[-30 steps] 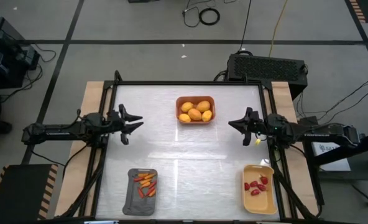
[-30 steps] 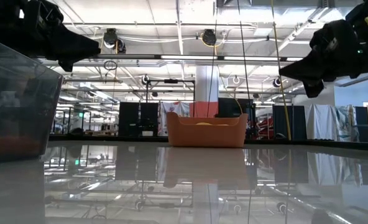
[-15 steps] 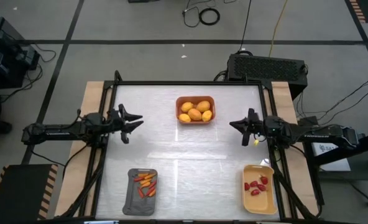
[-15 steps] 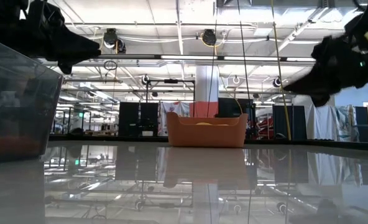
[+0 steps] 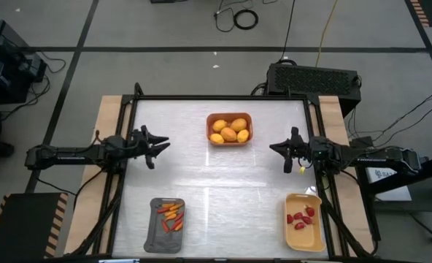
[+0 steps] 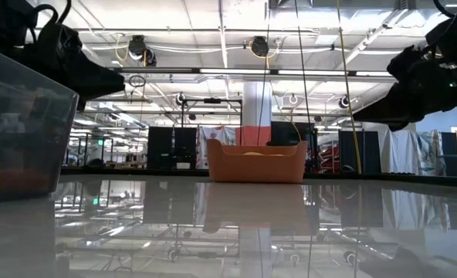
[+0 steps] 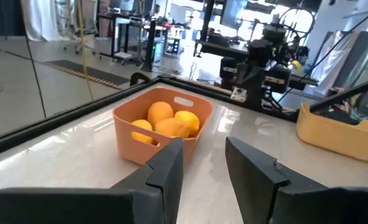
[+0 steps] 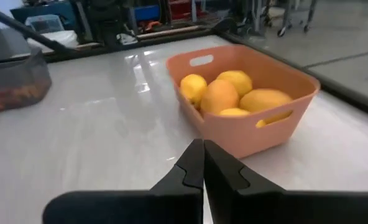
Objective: Sort produce into baskets
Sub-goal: Return to Home Position
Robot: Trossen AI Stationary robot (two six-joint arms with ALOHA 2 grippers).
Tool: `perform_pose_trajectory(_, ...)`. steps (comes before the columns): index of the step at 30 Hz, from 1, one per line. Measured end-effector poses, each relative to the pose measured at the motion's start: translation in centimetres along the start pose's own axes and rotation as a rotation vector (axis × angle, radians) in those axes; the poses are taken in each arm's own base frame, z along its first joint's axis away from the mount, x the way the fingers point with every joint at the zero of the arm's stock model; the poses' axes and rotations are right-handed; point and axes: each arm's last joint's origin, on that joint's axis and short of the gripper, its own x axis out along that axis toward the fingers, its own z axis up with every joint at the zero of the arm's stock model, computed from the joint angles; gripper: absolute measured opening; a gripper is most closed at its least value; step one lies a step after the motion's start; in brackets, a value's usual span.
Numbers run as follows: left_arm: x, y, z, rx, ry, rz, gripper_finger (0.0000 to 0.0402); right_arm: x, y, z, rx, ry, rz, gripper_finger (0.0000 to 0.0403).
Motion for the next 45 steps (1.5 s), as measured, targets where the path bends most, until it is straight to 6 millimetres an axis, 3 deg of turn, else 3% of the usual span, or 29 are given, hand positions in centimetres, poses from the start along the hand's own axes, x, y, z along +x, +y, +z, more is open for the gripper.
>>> perform_pose_trajectory(8, 0.0, 0.0, -0.4, 0.053, 0.040, -0.023, 0.0127, 0.0, -0.3, 0.2, -0.037, -0.030, -0.104, 0.0000)
perform_pose_trajectory(18, 0.0, 0.3, -1.1, 0.112, 0.112, 0.028, 0.0127, 0.0, -0.3, 0.2, -0.034, -0.026, -0.106, 0.0000)
perform_pose_trajectory(45, 0.0, 0.3, -1.1, 0.106, 0.112, 0.028, 0.0127, 0.0, -0.3, 0.2, -0.034, -0.026, -0.106, 0.0000)
